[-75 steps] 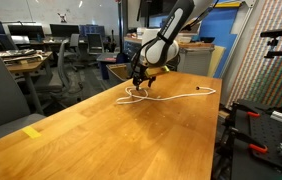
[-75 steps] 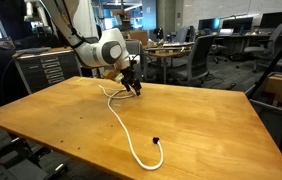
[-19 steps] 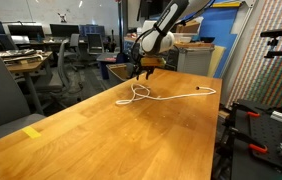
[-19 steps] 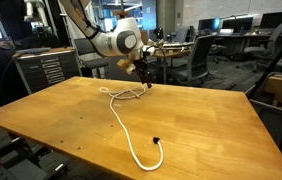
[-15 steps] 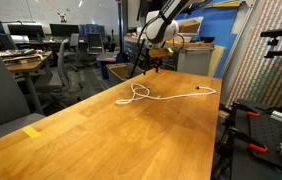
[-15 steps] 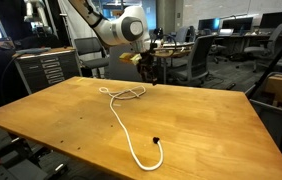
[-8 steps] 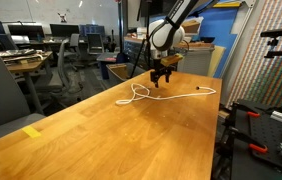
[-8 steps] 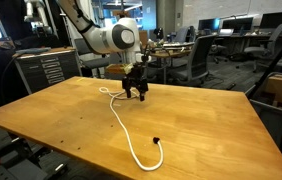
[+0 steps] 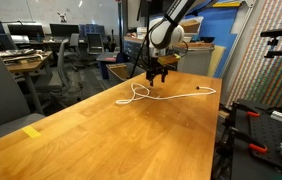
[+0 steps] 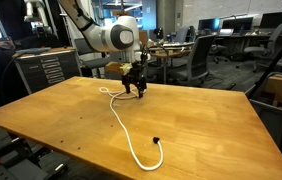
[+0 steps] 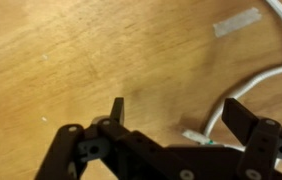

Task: Tie the knot using the rope

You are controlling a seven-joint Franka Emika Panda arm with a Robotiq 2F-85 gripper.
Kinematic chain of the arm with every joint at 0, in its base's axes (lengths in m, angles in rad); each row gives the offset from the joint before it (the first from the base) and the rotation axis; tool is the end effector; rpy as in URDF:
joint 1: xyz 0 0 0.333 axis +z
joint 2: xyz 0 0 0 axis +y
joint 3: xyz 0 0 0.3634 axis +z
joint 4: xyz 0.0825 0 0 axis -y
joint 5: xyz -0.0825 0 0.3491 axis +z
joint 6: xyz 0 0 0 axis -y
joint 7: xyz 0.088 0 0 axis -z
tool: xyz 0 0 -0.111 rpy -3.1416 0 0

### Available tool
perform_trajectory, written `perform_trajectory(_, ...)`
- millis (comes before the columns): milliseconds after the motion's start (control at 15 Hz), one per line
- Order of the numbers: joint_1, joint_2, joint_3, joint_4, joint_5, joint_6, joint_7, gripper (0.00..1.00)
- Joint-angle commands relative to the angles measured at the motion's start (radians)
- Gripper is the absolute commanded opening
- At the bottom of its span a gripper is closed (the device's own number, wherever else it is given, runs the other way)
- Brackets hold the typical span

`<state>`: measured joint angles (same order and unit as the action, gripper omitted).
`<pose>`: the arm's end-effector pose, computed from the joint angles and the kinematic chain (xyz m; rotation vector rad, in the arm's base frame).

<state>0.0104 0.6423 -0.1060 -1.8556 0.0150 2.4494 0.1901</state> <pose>0.6398 -0.0542 0.2316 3.0545 -0.4272 -0.0651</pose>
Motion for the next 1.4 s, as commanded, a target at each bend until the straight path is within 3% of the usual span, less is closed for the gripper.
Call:
perform_trajectory(0,-0.085,0.020,0.076,0.076,0.121,0.070,-0.054,1.00)
perform_trajectory(467,0.004,0.147,-0.007,0.163,-0.077,0.336,-0.100,1.00)
perform_trajectory(800,0.050,0.214,-0.072,0.202,-0.191,0.446,-0.134,0.98)
perform_trajectory(867,0.047,0.217,-0.073,0.208,-0.199,0.442,-0.147,0.79)
perform_trajectory(1000,0.032,0.220,-0.061,0.226,-0.202,0.403,-0.182,0.69)
perform_trajectory(1133,0.017,0.220,-0.042,0.240,-0.199,0.351,-0.216,0.51)
perform_trajectory(1200,0.014,0.220,-0.037,0.246,-0.200,0.325,-0.232,0.47)
perform_trajectory(1333,0.007,0.222,-0.025,0.260,-0.199,0.267,-0.259,0.52)
